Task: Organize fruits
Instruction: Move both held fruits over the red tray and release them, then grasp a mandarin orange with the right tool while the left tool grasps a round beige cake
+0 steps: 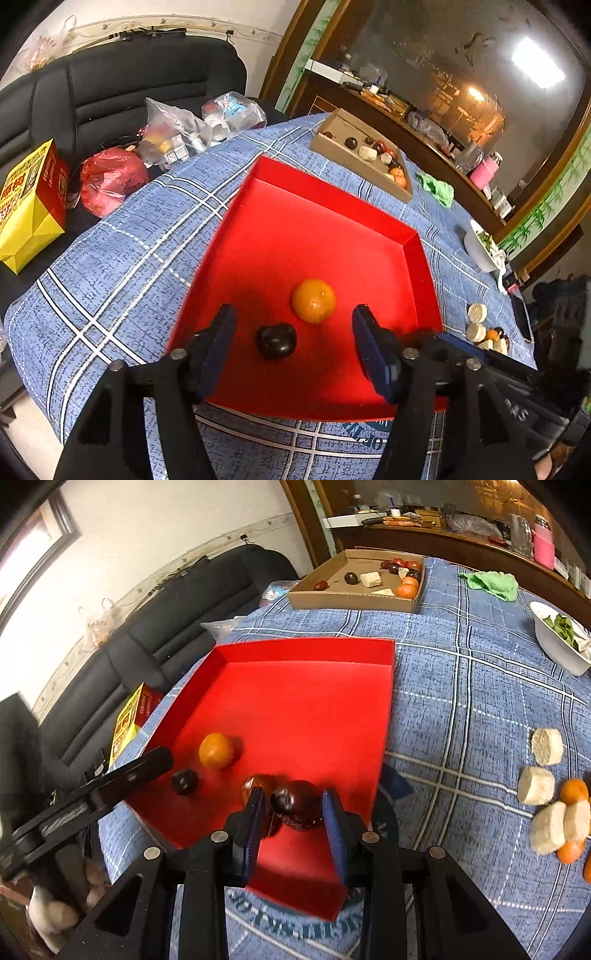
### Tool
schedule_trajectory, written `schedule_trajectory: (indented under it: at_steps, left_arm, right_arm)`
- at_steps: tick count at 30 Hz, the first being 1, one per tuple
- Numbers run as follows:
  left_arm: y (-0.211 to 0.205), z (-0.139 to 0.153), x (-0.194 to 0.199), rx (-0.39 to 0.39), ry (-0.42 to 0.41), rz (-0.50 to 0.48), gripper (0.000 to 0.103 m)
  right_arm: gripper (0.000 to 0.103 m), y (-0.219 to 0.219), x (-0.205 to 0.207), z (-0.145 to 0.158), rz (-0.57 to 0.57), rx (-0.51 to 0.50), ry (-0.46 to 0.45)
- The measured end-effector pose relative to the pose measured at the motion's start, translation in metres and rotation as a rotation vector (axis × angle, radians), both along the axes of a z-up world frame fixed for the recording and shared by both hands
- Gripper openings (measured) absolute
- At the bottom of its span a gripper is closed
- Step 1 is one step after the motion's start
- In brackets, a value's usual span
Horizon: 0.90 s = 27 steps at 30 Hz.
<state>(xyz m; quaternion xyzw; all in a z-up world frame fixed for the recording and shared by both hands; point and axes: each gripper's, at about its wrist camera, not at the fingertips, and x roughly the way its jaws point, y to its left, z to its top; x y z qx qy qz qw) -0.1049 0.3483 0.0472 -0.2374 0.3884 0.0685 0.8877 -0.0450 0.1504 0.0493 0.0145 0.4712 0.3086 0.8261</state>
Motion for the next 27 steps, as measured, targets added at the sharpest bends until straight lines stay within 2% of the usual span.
schedule_trajectory:
  at_steps: [9, 15, 19, 22, 27]
  left_arm:
    - [0.005, 0.003, -0.001, -0.026, -0.008, 0.016, 0.066]
    - [-0.011, 0.006, 0.0, -0.017, -0.003, -0.017, 0.067]
    - [-0.038, 0.009, 0.004, 0.018, -0.012, -0.079, 0.067]
    - [-0.082, 0.007, 0.014, 0.075, -0.004, -0.195, 0.067]
    - [-0.144, -0.007, 0.039, 0.348, 0.107, -0.28, 0.067]
  right_arm:
    - [0.044, -0.023, 0.012, 0.012, -0.086, 0.045, -0.022]
    - [0.05, -0.068, 0.0, 0.02, -0.151, 0.045, -0.067]
    - [0.053, -0.119, -0.014, 0.022, -0.246, 0.042, -0.101]
    - [0.053, -0.15, -0.022, 0.02, -0.309, 0.068, -0.088]
    - [0.053, -0.183, -0.035, 0.015, -0.355, 0.08, -0.077]
